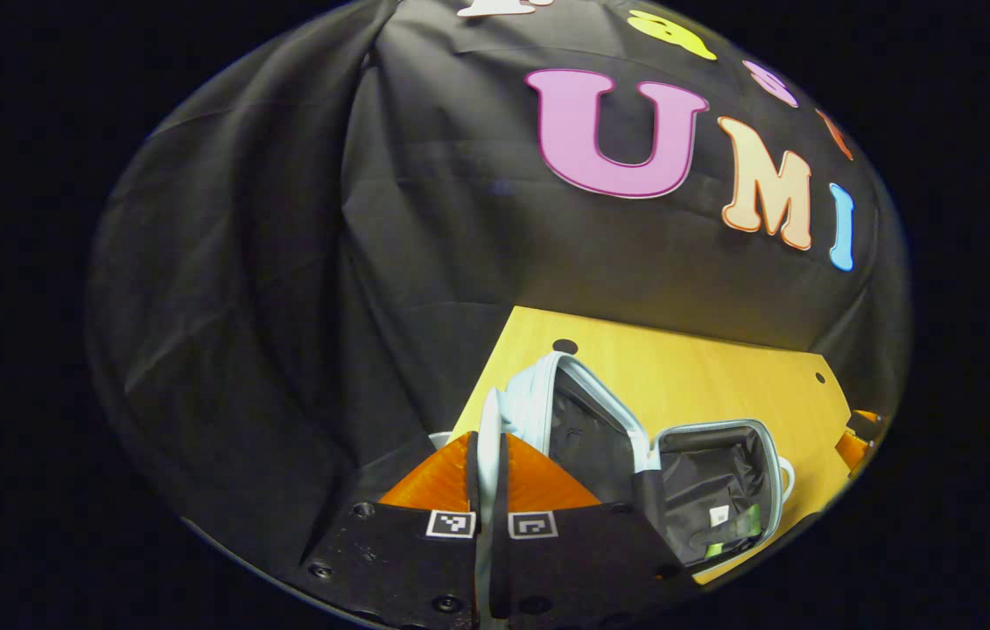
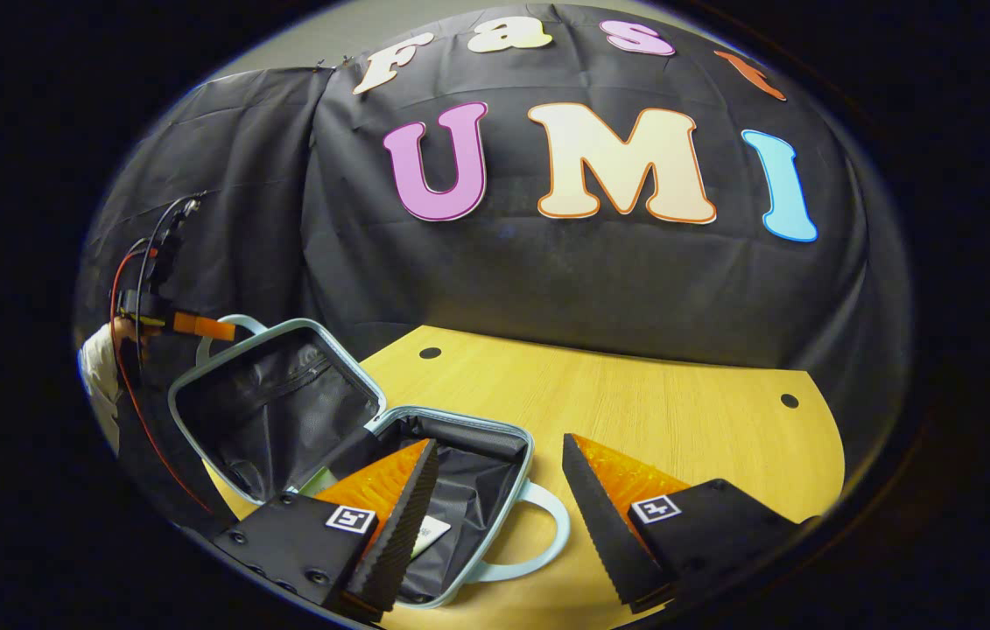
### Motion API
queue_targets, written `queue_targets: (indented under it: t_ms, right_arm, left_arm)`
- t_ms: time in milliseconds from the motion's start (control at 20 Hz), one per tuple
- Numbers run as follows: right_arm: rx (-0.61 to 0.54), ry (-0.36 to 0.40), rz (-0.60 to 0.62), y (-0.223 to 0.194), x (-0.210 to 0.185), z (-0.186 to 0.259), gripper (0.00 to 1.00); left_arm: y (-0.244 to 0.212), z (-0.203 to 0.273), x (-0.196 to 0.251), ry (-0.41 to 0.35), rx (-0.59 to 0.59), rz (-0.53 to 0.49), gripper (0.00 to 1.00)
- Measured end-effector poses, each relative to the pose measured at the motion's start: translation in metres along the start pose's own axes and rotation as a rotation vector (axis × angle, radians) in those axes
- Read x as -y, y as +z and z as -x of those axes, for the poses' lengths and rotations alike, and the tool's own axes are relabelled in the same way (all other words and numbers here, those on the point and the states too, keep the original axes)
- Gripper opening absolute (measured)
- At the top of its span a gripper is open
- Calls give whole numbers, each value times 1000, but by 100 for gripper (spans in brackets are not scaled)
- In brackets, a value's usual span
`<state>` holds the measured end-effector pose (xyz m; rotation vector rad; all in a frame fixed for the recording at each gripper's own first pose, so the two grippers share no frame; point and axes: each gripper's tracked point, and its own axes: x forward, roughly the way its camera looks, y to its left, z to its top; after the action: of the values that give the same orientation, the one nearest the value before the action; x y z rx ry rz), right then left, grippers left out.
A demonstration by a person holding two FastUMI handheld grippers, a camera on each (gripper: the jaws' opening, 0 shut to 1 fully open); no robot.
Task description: First open the suitcase, pack the skin care products into it, and then close the suitcase.
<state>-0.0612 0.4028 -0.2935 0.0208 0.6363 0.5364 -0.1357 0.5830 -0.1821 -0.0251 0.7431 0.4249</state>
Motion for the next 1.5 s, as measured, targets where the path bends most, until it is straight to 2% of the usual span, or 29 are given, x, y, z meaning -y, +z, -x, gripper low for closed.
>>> queue_targets:
  t_ms: [200,350,650,850,1000,1250,1350,1500]
  right_arm:
    - [14,25,-3,1,22,13,91]
    - [32,27,-3,6,41,21,91]
    - [53,4,-25,9,80,36,91]
    - [73,-19,-24,14,103,47,91]
    - [82,-41,-31,15,120,57,91]
    - [96,-69,-28,14,148,76,91]
    - [107,-71,-34,18,158,84,92]
    - [144,-69,-27,30,171,96,92]
  left_arm:
    - [9,22,46,-3,9,-31,0]
    - [21,37,92,-39,26,-59,0]
    - [47,50,208,-193,77,-123,0]
    - [49,53,282,-309,98,-107,0]
    - [37,53,330,-391,96,-68,2]
    - [7,48,396,-476,52,-61,4]
    - [-10,43,420,-489,37,-75,8]
    - [-47,44,458,-500,24,-115,19]
